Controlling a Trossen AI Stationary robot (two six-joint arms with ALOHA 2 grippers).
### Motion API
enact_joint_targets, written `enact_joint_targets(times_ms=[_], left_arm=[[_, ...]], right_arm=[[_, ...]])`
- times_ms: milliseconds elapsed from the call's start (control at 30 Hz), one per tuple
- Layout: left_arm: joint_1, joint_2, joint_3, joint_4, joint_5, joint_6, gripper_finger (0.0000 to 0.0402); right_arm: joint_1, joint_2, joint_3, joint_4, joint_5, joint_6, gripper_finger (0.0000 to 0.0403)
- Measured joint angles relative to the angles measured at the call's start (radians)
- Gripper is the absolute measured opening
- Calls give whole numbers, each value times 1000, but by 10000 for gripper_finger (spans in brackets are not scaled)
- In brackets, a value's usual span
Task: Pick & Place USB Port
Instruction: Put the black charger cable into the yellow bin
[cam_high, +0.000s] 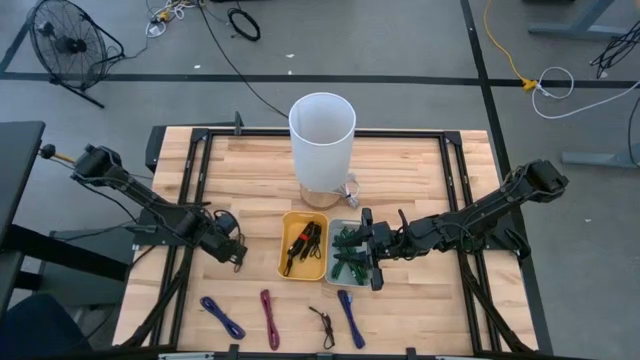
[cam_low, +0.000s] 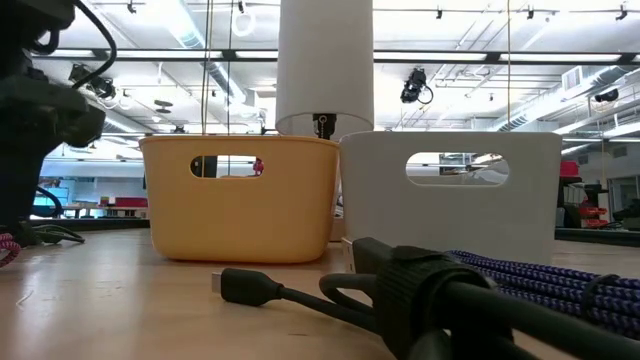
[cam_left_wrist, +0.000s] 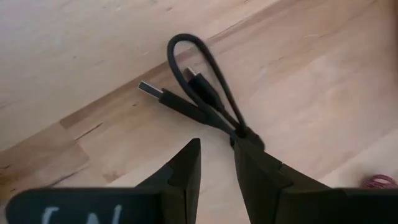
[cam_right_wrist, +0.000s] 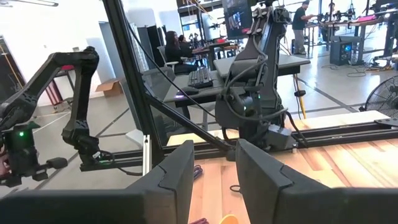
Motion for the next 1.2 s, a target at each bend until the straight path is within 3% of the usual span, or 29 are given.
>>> enact_joint_targets(times_ms=[267, 767, 1000, 1200], left_arm=[[0, 31, 0, 109, -10, 30, 101], [2, 106, 2, 125, 11, 15, 104], [0, 113, 1, 118, 61, -1, 143], [24, 136, 1, 128, 19, -9, 180]], right_arm=[[0, 0, 0, 0, 0, 0, 118], [0, 0, 0, 0, 0, 0, 118], [3, 0, 0, -2, 0, 0, 118], [3, 0, 0, -2, 0, 1, 118]])
